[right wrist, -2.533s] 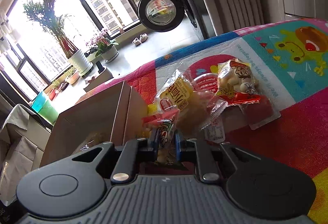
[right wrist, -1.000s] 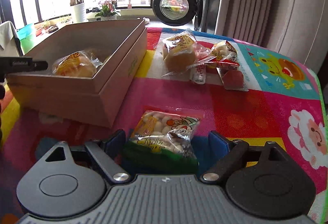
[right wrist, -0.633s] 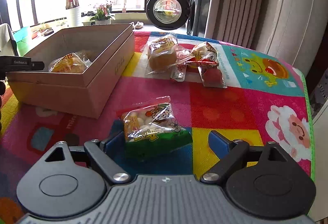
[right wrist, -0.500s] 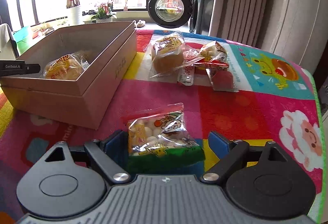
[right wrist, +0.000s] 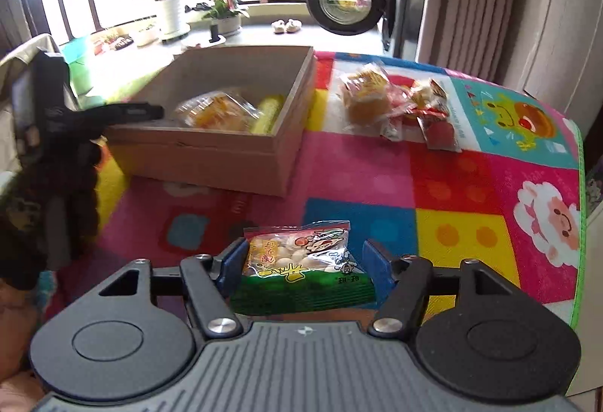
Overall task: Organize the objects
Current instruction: 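Carry the candy-ball bag into the box and open the right gripper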
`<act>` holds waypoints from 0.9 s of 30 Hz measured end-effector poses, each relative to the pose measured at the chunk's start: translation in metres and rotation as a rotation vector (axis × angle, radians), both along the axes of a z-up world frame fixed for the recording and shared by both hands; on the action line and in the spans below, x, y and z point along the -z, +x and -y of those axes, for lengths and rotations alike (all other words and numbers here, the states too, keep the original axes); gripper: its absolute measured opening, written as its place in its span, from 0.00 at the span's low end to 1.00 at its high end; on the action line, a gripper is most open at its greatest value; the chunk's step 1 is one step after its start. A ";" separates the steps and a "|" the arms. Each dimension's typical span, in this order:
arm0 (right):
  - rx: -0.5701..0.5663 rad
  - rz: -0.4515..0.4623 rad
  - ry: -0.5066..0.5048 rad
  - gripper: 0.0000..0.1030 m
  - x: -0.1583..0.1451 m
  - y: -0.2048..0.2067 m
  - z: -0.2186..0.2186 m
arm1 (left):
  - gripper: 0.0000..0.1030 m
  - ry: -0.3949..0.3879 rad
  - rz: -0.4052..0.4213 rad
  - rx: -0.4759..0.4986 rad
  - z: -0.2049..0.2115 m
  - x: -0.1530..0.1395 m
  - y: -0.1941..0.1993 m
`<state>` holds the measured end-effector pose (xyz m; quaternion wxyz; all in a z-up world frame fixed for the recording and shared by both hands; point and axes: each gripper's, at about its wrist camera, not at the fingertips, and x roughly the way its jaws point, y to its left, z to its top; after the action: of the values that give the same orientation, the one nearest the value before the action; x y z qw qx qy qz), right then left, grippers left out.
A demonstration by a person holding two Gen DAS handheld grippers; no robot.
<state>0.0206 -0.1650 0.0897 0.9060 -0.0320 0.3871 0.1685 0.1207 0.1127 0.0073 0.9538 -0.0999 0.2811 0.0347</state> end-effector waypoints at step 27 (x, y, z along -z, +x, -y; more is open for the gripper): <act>-0.050 -0.033 0.138 0.73 0.013 0.204 -0.133 | 0.11 -0.013 -0.006 -0.002 -0.001 0.002 0.001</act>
<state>0.2243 -0.0324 0.0771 0.8949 0.0237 0.3886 0.2180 0.1220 0.1141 0.0051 0.9524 -0.1061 0.2839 0.0339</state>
